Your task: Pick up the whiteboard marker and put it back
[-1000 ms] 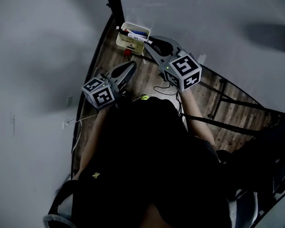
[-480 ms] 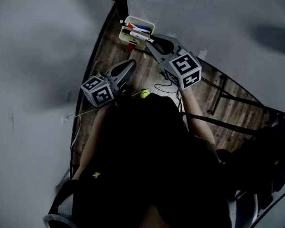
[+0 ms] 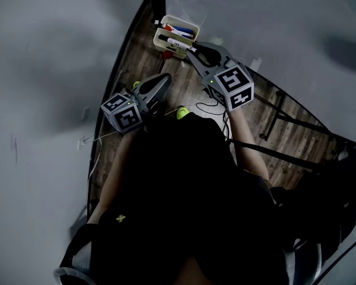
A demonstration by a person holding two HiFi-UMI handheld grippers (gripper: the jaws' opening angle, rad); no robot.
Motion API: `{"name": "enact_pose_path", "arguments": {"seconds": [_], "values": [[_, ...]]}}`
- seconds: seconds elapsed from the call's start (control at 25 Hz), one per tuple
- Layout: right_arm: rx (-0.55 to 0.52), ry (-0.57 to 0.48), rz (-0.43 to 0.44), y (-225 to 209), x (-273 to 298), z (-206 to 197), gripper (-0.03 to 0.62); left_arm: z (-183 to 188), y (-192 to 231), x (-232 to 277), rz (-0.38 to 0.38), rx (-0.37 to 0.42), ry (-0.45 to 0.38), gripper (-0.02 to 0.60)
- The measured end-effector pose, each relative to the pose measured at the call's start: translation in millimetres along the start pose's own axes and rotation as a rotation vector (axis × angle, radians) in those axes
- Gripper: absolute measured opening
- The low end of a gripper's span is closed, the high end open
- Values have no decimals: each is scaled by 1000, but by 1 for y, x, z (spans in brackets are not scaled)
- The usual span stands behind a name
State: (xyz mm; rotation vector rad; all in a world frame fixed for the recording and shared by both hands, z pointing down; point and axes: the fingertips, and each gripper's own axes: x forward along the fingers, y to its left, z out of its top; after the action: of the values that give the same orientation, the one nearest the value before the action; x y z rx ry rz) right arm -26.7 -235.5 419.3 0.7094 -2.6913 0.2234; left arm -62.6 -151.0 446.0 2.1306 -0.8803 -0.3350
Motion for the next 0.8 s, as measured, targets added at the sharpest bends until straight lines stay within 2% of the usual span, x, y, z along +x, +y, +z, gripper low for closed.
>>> {"name": "enact_pose_path", "arguments": {"seconds": [0.44, 0.8], "values": [[3, 67, 3, 4, 17, -12, 92, 5, 14, -11, 19, -30, 14, 5], [-60, 150, -13, 2, 33, -23, 92, 11, 27, -17, 37, -37, 14, 5]]}}
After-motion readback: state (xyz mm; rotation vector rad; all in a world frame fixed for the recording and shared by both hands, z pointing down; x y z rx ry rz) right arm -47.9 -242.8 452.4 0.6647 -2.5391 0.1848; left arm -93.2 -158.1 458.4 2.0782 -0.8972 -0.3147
